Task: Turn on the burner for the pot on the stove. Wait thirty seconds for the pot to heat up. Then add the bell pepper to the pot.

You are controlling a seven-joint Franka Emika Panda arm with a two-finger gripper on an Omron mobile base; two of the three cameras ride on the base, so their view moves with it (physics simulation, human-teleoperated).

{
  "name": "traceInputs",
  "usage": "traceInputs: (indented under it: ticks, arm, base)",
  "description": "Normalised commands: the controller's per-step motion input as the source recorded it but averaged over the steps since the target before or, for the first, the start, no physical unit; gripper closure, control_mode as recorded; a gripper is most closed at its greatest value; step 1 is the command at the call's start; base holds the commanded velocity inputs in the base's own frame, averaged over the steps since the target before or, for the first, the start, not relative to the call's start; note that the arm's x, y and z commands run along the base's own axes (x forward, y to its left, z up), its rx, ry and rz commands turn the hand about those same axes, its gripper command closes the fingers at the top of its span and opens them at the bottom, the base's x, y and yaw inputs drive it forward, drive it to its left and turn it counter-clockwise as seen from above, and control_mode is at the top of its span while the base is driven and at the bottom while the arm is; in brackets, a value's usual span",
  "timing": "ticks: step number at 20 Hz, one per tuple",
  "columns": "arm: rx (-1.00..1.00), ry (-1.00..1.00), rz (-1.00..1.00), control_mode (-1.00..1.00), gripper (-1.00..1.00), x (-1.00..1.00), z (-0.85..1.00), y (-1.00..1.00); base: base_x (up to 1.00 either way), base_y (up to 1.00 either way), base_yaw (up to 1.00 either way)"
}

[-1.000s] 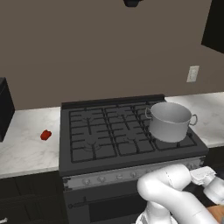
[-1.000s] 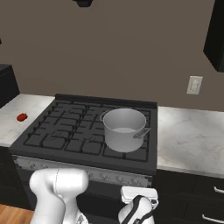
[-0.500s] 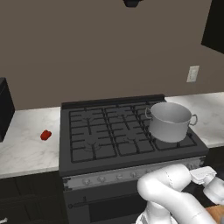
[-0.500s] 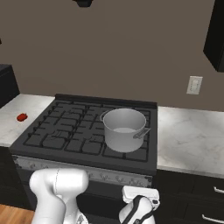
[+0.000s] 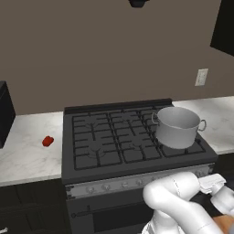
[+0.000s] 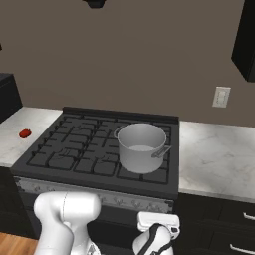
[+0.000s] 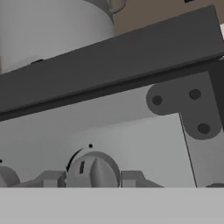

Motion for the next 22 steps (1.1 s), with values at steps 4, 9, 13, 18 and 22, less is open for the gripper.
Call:
traceInputs:
  ticks: [4, 9, 13, 18, 22]
  arm:
    - [-0.26, -0.17, 0.03, -1.00, 1.00, 0.00, 0.00, 0.00]
    - [-0.33, -0.20, 0.12, -1.00, 1.00, 0.00, 0.02, -0.06]
    - [-0.36, -0.22, 0.16, -1.00, 1.00, 0.02, 0.07, -0.08]
    - [-0.39, -0.18, 0.19, -1.00, 1.00, 0.06, 0.05, -0.09]
    - [-0.43, -0.14, 0.21, -1.00, 1.00, 0.05, 0.01, -0.03]
  base:
    - [0.00, 0.00, 0.00]
    - [0.00, 0.00, 0.00]
    - [0.00, 0.00, 0.00]
    - [0.00, 0.00, 0.00]
    - [0.00, 0.00, 0.00]
